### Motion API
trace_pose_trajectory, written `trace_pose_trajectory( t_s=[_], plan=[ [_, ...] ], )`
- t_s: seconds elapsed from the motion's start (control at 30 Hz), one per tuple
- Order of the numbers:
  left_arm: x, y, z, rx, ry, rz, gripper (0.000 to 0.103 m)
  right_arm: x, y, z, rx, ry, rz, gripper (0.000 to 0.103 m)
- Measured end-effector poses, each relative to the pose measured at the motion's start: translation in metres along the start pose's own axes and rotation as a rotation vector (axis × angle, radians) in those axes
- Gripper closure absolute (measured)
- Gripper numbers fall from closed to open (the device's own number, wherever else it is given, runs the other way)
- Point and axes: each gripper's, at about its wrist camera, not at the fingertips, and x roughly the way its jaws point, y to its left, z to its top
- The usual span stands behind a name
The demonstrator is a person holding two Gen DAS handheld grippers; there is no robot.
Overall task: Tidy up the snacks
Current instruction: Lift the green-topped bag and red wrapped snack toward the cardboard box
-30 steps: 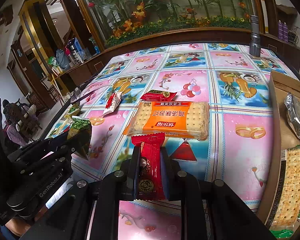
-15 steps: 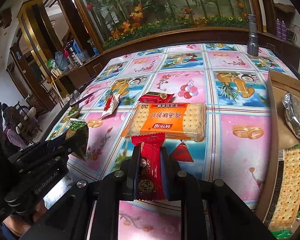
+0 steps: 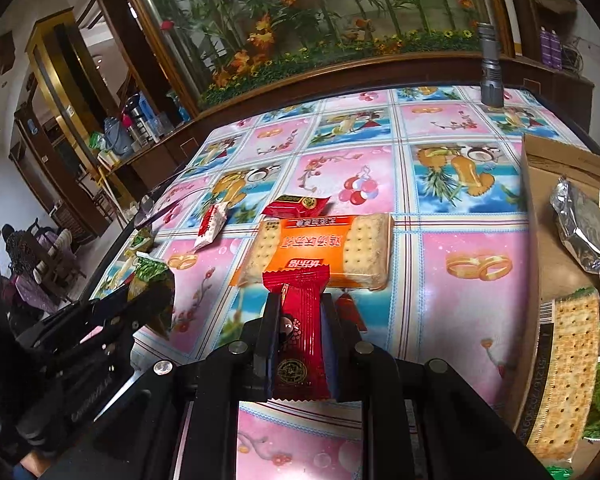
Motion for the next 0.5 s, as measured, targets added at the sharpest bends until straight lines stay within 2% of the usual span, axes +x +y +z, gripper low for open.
trace_pose_trajectory(
  t_s=[0.5],
  plan=[
    [-0.0014, -0.0003, 0.0002, -0.005, -0.005, -0.027, 0.080, -0.0057, -0.0081, 0.0036, 0.029, -0.023, -0.003, 0.083]
  ],
)
